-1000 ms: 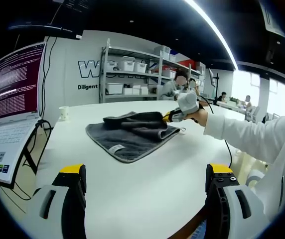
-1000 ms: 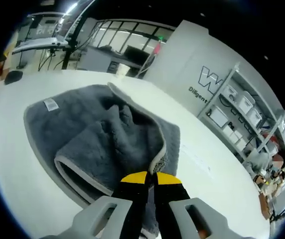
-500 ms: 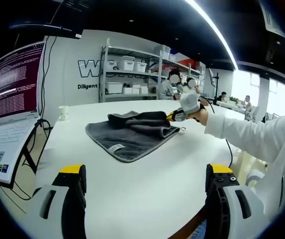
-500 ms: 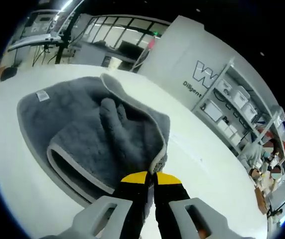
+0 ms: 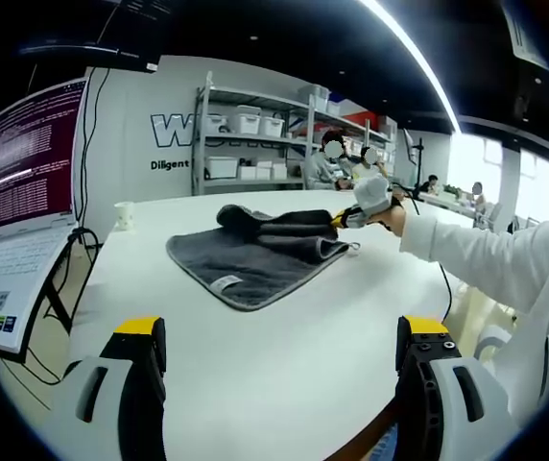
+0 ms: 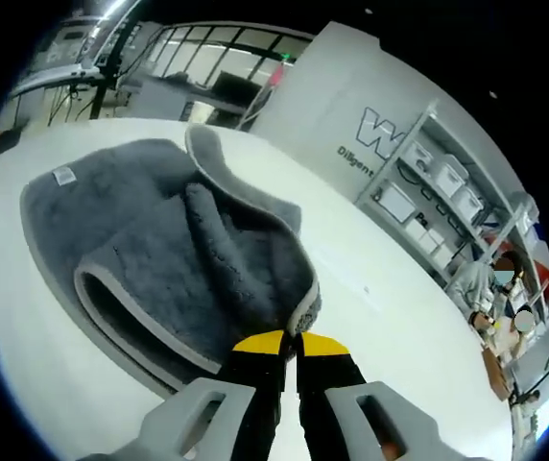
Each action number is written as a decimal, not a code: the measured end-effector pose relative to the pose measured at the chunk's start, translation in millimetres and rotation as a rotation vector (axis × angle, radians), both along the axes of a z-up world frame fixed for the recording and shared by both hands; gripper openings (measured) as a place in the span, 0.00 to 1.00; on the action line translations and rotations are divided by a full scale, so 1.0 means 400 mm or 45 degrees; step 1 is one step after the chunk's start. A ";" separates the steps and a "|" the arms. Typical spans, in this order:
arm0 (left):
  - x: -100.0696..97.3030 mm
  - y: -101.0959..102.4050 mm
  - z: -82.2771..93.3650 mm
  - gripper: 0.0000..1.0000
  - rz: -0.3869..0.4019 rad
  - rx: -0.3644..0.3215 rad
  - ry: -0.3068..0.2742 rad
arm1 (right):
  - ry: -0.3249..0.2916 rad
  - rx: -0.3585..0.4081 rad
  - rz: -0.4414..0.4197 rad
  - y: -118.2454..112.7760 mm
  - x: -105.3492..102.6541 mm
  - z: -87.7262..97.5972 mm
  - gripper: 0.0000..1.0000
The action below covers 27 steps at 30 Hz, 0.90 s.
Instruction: Open the folded towel by lifting each exposed corner and separating the folded layers until the towel lies flat within the target outline without major curled edges
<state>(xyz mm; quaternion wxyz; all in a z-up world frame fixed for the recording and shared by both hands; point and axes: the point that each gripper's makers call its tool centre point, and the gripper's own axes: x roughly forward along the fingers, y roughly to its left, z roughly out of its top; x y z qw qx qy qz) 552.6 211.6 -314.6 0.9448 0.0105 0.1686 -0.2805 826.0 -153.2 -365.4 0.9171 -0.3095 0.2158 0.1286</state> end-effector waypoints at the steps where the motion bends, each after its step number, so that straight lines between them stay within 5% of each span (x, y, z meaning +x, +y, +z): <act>1: 0.000 0.001 0.000 0.99 0.001 0.000 -0.001 | -0.001 -0.003 -0.007 -0.006 -0.007 -0.002 0.00; 27: 0.007 0.016 -0.009 0.99 0.039 0.043 0.008 | 0.002 0.010 -0.141 -0.149 -0.032 0.006 0.00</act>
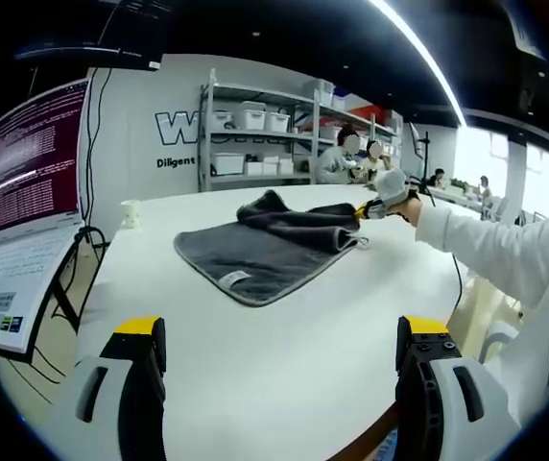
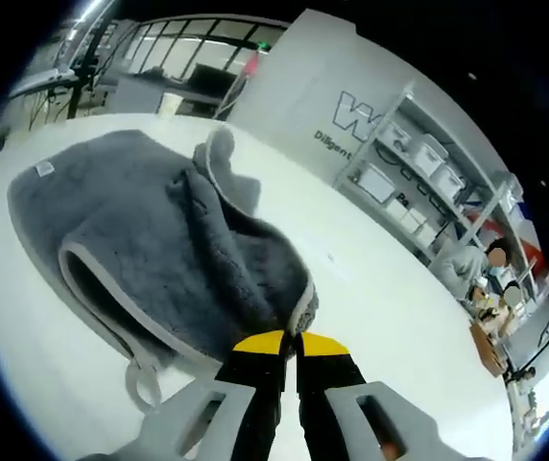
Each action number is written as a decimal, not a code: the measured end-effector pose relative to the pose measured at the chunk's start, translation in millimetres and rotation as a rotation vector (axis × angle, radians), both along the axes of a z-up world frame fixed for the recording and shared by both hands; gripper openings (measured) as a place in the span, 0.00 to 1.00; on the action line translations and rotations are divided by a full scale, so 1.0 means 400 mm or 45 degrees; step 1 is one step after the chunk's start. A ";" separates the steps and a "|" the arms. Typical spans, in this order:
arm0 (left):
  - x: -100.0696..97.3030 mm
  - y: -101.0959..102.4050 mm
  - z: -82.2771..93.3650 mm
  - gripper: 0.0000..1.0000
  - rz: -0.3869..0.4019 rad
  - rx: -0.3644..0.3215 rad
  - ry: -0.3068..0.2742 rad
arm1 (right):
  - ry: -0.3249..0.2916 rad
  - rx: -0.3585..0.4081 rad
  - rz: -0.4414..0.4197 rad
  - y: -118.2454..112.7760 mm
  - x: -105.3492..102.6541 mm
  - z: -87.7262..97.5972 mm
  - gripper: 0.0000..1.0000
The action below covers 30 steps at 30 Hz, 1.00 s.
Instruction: Open the folded towel by lifting each exposed corner and separating the folded layers until the towel lies flat within the target outline without major curled edges
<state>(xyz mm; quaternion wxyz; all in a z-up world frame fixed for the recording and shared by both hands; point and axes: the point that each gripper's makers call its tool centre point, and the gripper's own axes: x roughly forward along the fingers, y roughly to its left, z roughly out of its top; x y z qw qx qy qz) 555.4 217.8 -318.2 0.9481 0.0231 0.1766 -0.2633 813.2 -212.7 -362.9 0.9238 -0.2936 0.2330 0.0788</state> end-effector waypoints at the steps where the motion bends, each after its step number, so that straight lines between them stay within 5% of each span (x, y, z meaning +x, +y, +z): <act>1: 0.000 0.000 -0.001 0.99 0.000 0.001 0.002 | 0.002 -0.003 -0.005 -0.006 -0.002 -0.001 0.00; 18: 0.003 -0.004 0.000 0.99 -0.001 0.000 0.005 | 0.057 -0.024 -0.134 -0.150 -0.010 -0.044 0.00; 30: 0.003 -0.008 -0.002 0.99 -0.005 0.001 0.007 | 0.085 -0.038 -0.190 -0.197 -0.038 -0.064 0.00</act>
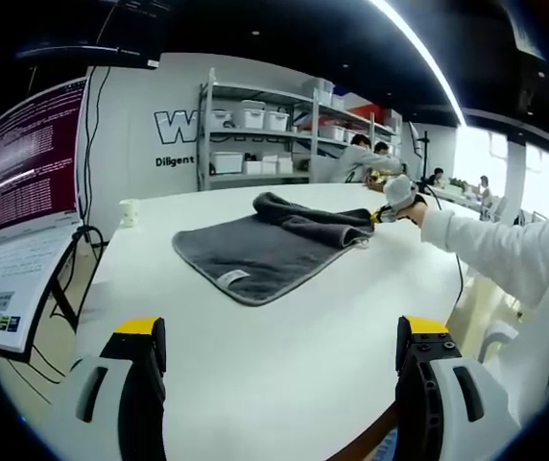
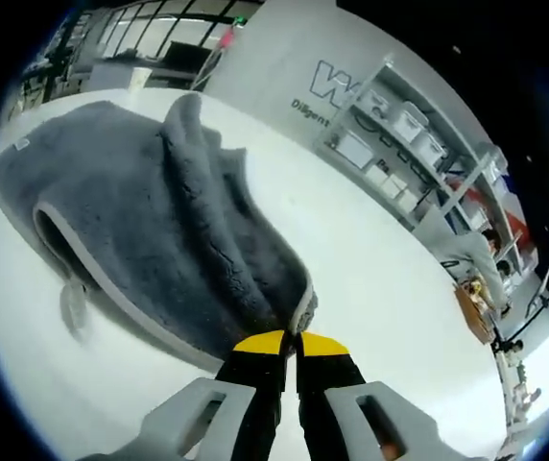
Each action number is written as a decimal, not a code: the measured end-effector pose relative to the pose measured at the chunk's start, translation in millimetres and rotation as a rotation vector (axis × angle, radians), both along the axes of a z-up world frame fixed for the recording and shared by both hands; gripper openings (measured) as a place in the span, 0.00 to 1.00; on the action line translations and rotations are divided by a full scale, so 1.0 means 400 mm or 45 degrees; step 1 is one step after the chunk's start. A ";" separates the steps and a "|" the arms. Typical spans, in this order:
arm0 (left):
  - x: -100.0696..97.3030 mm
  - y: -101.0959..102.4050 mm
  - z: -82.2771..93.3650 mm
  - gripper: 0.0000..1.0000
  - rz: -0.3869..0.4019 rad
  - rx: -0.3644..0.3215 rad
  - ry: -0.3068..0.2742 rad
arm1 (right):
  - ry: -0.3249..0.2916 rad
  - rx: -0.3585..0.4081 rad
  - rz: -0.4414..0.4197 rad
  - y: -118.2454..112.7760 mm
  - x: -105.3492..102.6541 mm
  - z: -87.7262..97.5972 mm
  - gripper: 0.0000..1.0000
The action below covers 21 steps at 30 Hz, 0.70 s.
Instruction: Open the folded towel by lifting each exposed corner and separating the folded layers until the towel lies flat within the target outline without major curled edges
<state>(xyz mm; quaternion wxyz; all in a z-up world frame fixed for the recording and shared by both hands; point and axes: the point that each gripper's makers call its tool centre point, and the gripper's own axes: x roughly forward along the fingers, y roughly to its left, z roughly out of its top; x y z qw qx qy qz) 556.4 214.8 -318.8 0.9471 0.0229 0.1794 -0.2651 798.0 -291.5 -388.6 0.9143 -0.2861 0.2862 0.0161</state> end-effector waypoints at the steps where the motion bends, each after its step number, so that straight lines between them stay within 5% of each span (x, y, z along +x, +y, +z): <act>1: 0.000 0.001 0.000 0.99 0.002 -0.001 0.000 | 0.002 0.002 -0.009 -0.005 -0.007 -0.003 0.00; 21: 0.000 -0.002 -0.006 0.99 -0.002 0.001 0.008 | 0.020 0.014 -0.118 -0.105 -0.025 -0.028 0.00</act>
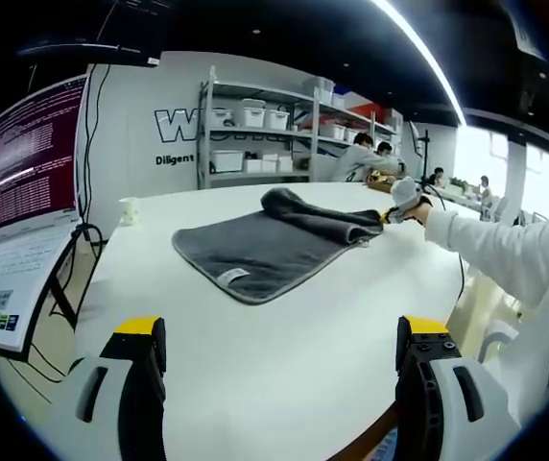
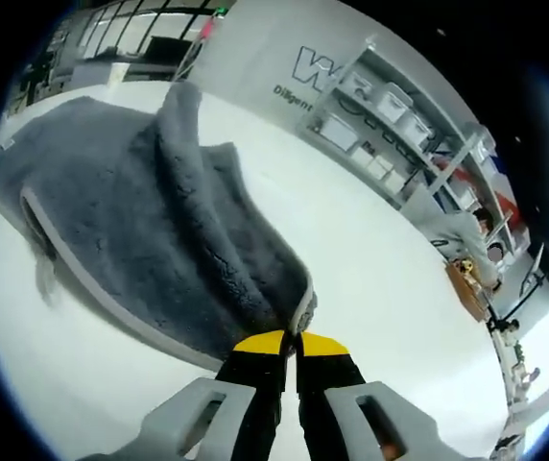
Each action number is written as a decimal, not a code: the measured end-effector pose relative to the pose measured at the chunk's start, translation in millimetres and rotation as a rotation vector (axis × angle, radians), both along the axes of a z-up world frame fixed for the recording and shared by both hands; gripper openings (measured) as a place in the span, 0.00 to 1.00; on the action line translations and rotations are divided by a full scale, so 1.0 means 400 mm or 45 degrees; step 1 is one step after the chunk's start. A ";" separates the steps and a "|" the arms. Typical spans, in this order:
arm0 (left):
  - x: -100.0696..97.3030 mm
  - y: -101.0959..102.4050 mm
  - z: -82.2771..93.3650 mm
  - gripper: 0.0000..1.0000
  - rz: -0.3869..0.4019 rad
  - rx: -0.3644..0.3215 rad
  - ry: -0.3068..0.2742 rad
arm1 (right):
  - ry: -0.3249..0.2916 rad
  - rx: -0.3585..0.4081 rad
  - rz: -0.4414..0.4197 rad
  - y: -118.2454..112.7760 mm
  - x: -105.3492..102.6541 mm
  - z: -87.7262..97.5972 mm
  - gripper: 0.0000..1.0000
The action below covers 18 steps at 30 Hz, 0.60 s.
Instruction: Open the folded towel by lifting each exposed corner and separating the folded layers until the towel lies flat within the target outline without major curled edges
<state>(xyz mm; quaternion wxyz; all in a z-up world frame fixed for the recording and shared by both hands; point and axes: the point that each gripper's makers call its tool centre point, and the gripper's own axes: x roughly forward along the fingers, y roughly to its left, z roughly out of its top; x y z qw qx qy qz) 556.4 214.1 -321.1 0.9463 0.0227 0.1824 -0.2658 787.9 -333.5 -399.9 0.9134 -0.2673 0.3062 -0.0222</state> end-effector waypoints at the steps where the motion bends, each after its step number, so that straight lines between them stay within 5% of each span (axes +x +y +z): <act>1: 0.000 0.000 0.000 0.99 0.000 0.000 0.000 | 0.002 -0.003 -0.007 -0.007 -0.002 -0.002 0.00; 18: -0.005 -0.002 0.002 0.99 -0.004 -0.002 -0.005 | 0.021 -0.020 -0.092 -0.090 -0.039 -0.004 0.00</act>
